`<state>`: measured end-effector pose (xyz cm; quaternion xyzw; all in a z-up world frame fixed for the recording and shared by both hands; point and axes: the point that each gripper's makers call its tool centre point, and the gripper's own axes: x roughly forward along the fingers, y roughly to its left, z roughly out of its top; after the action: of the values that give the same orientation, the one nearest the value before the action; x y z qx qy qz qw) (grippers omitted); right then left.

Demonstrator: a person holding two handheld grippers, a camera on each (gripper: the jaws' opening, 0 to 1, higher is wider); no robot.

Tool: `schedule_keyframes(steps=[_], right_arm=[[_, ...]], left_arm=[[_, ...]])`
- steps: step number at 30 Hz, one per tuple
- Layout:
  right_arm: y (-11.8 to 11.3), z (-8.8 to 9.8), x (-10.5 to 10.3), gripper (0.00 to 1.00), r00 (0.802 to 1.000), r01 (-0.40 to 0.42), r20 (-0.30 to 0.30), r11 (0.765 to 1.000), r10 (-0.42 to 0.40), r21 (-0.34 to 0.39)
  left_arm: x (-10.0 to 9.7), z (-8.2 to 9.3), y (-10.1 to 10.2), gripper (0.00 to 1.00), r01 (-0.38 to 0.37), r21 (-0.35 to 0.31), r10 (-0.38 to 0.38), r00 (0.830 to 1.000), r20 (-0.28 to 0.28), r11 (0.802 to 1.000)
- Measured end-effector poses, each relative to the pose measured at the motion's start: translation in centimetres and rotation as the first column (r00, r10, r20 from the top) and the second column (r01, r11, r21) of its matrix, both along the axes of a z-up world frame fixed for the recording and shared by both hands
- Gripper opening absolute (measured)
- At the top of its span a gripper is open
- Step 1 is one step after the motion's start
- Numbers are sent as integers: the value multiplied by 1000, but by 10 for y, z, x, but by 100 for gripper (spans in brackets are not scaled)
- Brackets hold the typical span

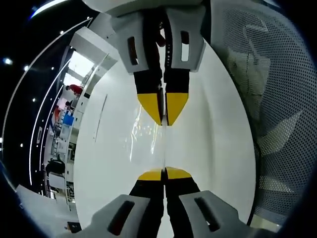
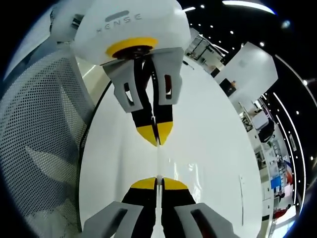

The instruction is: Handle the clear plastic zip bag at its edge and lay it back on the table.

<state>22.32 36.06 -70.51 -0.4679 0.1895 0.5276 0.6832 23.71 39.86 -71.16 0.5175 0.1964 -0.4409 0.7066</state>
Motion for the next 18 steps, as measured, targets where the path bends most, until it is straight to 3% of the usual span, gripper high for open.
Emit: schedule_keyframes(steps=[18], right_arm=[[-10,-3,1,0,1000,21,0,1000,-21,-14]], left_arm=[[2,-7,8,0,-16,13,16,1000,-3,1000]])
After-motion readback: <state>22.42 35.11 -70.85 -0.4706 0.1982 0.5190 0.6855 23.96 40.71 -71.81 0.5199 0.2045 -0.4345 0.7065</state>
